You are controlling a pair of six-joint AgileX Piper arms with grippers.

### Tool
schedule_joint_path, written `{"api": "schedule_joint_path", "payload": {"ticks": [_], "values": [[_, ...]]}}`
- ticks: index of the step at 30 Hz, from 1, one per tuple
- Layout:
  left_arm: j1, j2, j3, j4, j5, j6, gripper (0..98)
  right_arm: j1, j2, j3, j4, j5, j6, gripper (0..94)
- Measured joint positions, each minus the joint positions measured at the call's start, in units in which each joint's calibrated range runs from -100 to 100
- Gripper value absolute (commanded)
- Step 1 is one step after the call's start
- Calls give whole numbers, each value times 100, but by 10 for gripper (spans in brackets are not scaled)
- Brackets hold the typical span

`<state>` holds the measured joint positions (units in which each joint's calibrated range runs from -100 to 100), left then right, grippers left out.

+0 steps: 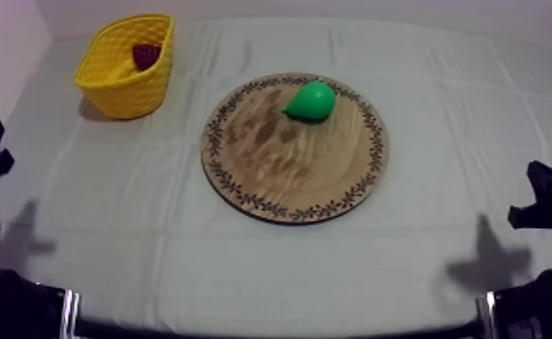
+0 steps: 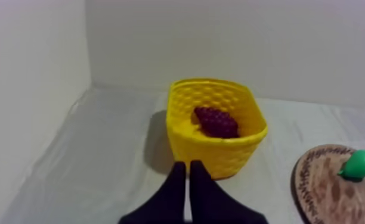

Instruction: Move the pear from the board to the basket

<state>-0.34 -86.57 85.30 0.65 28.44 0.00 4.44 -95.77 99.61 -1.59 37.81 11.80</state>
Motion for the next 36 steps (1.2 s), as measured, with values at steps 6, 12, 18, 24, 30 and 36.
{"api": "schedule_joint_path", "payload": {"ticks": [6,12,18,24,30,36], "values": [[168,906,-1241,85,386,-99,0,0,0,0,0,0,0,5],[396,1932,-2515,117,912,-174,0,0,0,0,0,0,0,5],[775,3004,-3878,101,1446,-152,0,0,0,0,0,0,0,5],[1428,4117,-5030,-262,1575,141,0,0,0,0,0,0,0,5],[2113,5103,-5781,-658,1583,503,0,0,0,0,0,0,0,5],[2683,5993,-6229,-717,1683,495,0,0,0,0,0,0,0,5]]}}
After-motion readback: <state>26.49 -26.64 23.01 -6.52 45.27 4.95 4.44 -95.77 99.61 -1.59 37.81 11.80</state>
